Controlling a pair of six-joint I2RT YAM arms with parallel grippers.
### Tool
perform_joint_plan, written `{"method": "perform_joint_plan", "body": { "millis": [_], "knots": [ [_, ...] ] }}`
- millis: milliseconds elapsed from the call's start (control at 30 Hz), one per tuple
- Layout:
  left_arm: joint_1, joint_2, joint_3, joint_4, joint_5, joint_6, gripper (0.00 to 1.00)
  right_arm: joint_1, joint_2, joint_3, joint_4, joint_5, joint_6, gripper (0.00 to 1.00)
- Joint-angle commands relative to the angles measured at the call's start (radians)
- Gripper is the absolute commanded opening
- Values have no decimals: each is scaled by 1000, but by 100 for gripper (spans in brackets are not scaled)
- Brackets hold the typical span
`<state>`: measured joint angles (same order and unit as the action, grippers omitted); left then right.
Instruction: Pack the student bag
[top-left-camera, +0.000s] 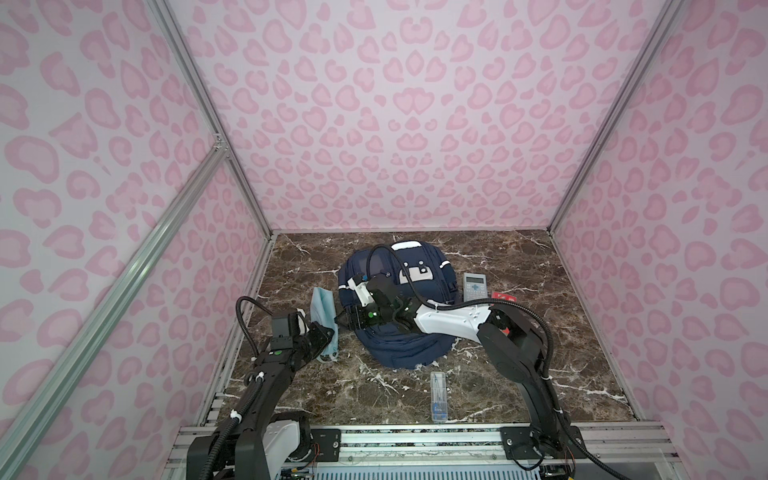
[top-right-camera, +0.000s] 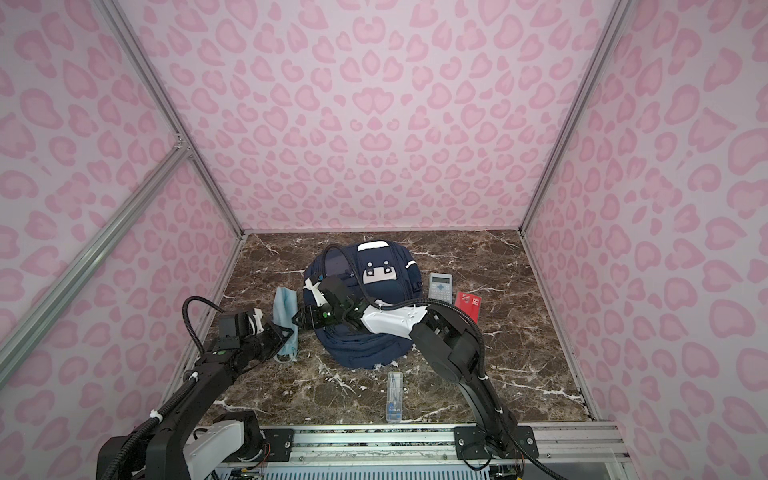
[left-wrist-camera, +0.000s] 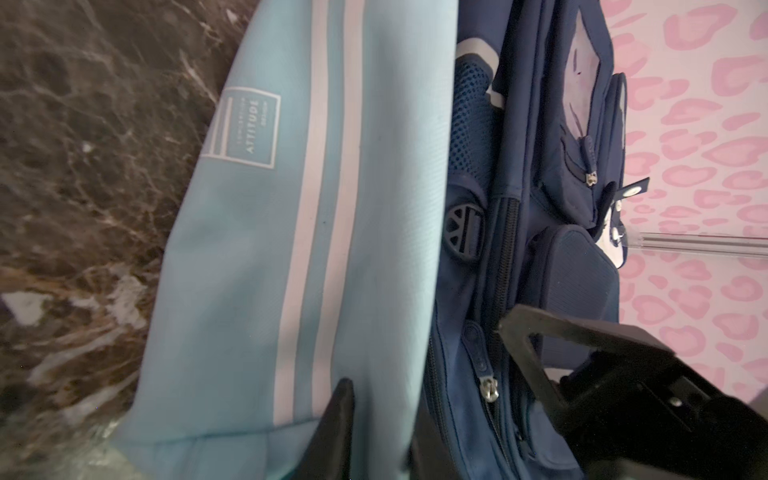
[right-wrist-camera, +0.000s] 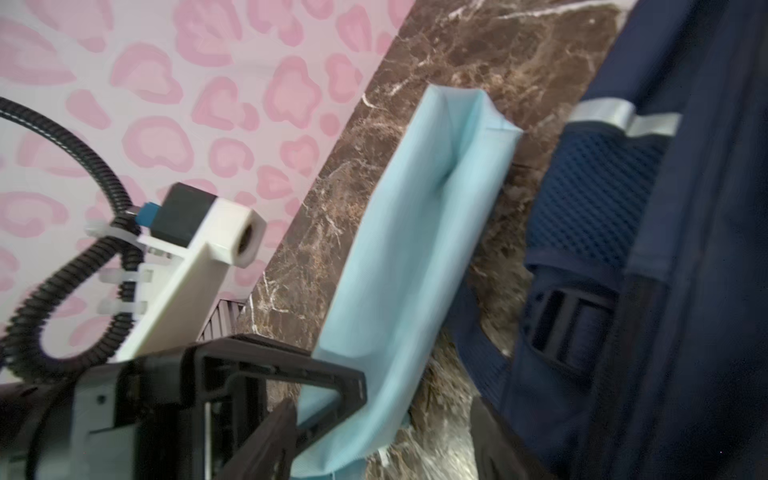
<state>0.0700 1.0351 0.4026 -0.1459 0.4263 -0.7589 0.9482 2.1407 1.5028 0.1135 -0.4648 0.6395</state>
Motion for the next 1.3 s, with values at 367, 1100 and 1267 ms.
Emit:
{"method": "perform_joint_plan", "body": {
  "millis": [367,1100,1267],
  "knots": [
    [58,-108,85,-118,-105,46,93,52,61,63,-71,-1,28,62],
    [-69,-209,331,-277,-123,209,96,73,-187,-42,-164,75,-90,0],
    [-261,-169,397,-266,-206,241,97,22,-459,-290,-203,175,-61,0]
  ]
}}
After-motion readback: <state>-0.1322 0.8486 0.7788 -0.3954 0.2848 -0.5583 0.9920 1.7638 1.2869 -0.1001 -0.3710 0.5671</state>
